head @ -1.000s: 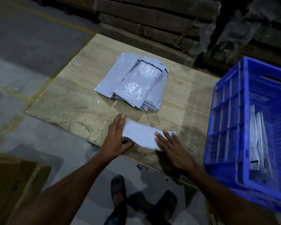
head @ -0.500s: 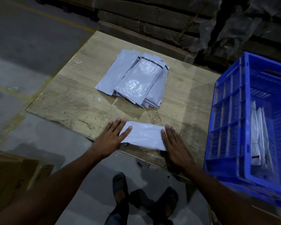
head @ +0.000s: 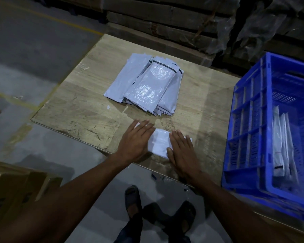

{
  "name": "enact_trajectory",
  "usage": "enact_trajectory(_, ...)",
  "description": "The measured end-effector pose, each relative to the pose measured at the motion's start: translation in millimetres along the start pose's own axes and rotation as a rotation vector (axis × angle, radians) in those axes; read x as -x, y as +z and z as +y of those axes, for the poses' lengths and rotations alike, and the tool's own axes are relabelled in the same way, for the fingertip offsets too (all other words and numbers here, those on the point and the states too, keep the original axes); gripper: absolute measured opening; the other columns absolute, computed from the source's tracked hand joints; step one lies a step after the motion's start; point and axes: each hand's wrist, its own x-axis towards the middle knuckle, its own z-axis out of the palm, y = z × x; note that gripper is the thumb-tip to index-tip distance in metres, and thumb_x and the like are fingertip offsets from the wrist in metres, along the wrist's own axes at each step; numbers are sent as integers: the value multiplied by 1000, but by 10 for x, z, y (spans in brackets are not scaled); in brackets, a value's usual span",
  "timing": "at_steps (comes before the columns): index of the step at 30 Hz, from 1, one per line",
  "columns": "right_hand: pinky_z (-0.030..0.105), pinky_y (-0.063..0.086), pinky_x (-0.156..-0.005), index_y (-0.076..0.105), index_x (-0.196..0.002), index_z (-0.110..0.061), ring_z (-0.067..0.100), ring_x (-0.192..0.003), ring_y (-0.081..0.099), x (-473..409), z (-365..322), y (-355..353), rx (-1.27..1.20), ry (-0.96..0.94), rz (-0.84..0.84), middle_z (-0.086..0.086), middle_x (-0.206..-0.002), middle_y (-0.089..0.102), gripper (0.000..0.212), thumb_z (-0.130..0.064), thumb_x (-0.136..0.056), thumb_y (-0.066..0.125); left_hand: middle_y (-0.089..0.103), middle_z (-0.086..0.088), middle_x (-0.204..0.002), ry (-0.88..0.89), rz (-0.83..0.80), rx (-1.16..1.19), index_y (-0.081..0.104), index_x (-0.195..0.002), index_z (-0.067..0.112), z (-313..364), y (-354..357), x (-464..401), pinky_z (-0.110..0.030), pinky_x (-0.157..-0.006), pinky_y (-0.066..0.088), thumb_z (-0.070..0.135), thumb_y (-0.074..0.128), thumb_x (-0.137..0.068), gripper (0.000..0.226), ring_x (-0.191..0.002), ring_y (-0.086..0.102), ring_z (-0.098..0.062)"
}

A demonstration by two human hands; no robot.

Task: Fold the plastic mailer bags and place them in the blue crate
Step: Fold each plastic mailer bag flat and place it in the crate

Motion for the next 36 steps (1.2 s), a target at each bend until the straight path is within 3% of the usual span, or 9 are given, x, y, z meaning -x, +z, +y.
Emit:
enact_trajectory(3, 50, 16, -123, 31, -155, -5, 27, -153, 21, -1, 64, 152, 58, -32, -42, 14, -163, 29, 57, -35, -108, 23, 69, -21, -130, 16, -56, 18, 70, -124, -4, 182, 110, -214, -56, -108, 49, 17, 38, -86, 53, -123, 65, -35)
enact_trajectory(8, 50, 13, -124, 23, -158, -6, 22, -156, 8, 97, 154, 156, 44, -110, -35, 10, -166, 21, 59, -30, -104, 29, 53, -20, -151, 11, -281, -23, 54, -145, -2, 295, 509, -84, -50, -118, 39, 29, 29, -102, 59, -143, 48, -35)
enact_trajectory(13, 53, 20, -122, 33, -154, -6, 25, -153, 22, 31, -33, 166, -1, 42, 28, 11, -161, 33, 59, -37, -106, 21, 41, -16, -161, -87, -267, -126, 42, -154, 2, 361, 607, 48, -50, -122, 31, 38, 25, -107, 61, -151, 35, -31)
enact_trajectory(21, 52, 11, -124, 23, -159, -12, 23, -156, 7, 74, -12, 264, 129, 82, -3, 5, -167, 19, 61, -43, -107, 21, 24, -15, -169, -103, -320, -182, 25, -161, 4, 388, 636, 73, -48, -128, 14, 41, 19, -108, 65, -158, 17, -29)
enact_trajectory(24, 54, 13, -124, 29, -158, -12, 23, -155, 12, 58, -18, 248, 122, 90, -2, 5, -166, 24, 61, -44, -107, 19, 26, -15, -168, -108, -318, -180, 29, -160, 4, 401, 624, 65, -47, -127, 12, 40, 20, -107, 65, -158, 19, -29)
enact_trajectory(29, 56, 13, -123, 34, -156, -17, 22, -155, 13, 42, 21, 279, 149, 107, -19, 0, -164, 28, 57, -41, -105, 29, 27, -12, -169, -137, -337, -144, 35, -159, 8, 418, 663, 74, -50, -126, 22, 40, 26, -106, 63, -158, 18, -30)
enact_trajectory(36, 59, 19, -120, 38, -154, -26, 35, -154, 14, 73, 52, 307, 171, 127, -30, 6, -166, 25, 58, -52, -105, 23, 24, -8, -170, -125, -318, -135, 37, -159, 12, 373, 669, 116, -50, -126, 18, 44, 31, -106, 62, -158, 19, -34)
